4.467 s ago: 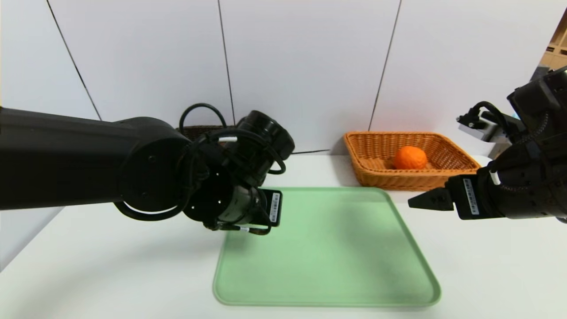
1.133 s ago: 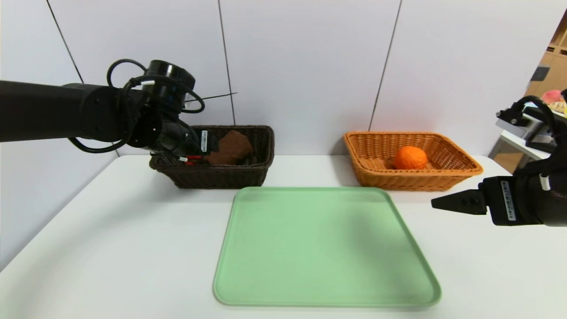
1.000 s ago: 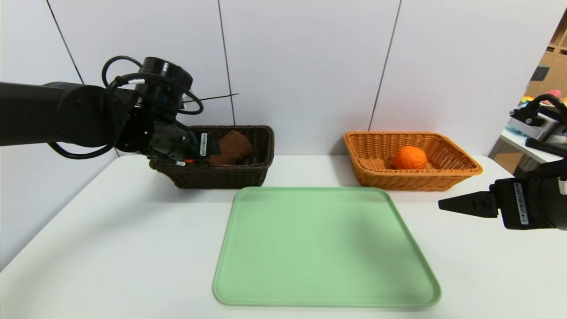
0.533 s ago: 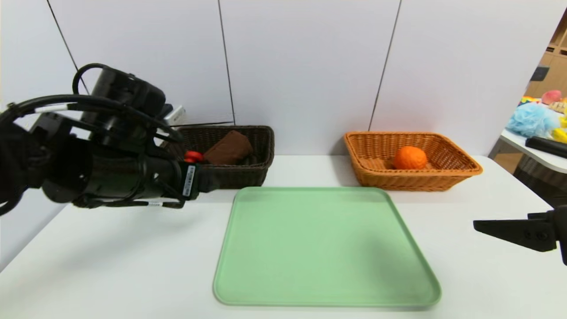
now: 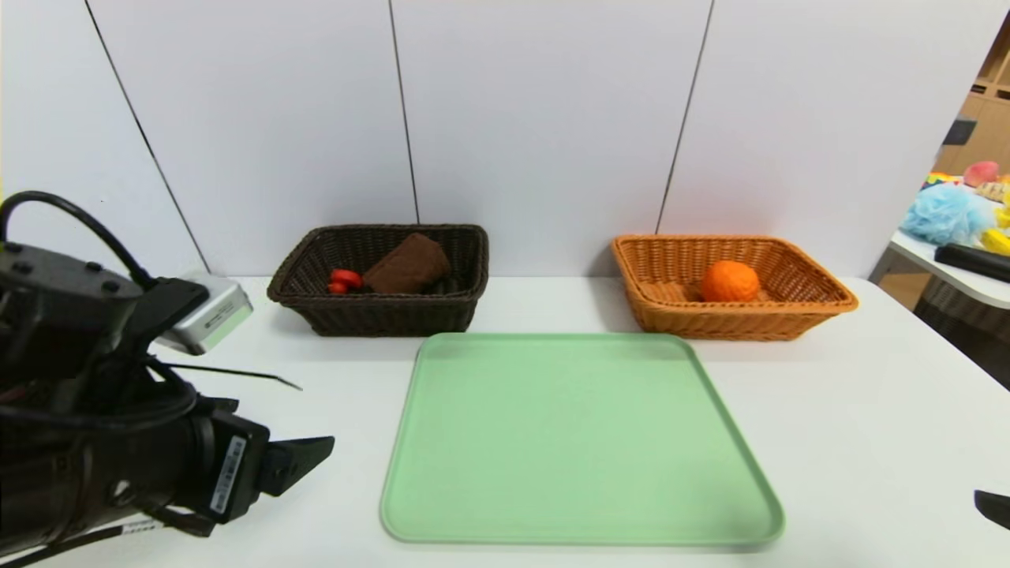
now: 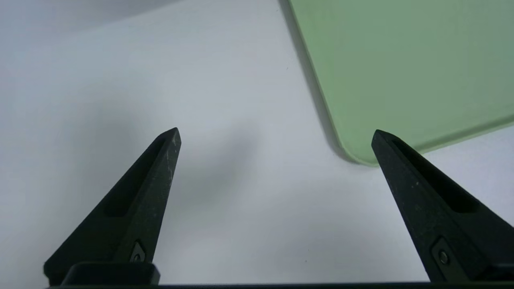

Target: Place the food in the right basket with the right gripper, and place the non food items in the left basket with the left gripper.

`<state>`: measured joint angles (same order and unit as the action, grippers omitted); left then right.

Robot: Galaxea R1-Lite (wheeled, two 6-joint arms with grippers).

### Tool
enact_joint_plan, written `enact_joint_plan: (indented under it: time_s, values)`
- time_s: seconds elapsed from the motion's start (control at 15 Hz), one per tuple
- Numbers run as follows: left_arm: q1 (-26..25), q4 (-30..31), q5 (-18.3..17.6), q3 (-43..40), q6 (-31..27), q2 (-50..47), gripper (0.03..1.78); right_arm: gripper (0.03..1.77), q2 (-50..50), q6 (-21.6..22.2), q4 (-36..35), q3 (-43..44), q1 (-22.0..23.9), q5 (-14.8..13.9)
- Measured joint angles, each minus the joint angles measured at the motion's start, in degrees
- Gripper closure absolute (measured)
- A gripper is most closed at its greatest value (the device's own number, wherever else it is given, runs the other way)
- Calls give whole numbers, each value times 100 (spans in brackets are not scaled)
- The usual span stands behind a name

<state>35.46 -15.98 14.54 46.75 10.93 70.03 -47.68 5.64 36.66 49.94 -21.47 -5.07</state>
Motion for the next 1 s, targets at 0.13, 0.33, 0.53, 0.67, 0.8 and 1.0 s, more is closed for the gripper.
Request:
enact_joint_plan:
  time_s: [0.13, 0.33, 0.53, 0.67, 0.8, 1.0]
  values:
    - [4, 0, 213, -458, -33, -439, 12, 9, 377, -48, 195, -55, 99, -16]
    - [-38, 9, 544, -1031, -33, -1020, 12, 9, 837, -113, 492, -119, 332, -11]
    - [-327, 2, 568, -1425, -46, -1637, 12, 9, 1290, -184, 573, -235, 695, 33]
    - [-634, 0, 541, -1682, -55, -2061, 12, 9, 1587, -223, 597, -358, 986, 61]
    - [-1067, 0, 450, -1936, -60, -2505, 12, 9, 1876, -245, 662, -502, 1323, 72]
    - [-1708, -2, 171, -2247, -304, -3137, 12, 9, 2205, -256, 680, -731, 1726, 87]
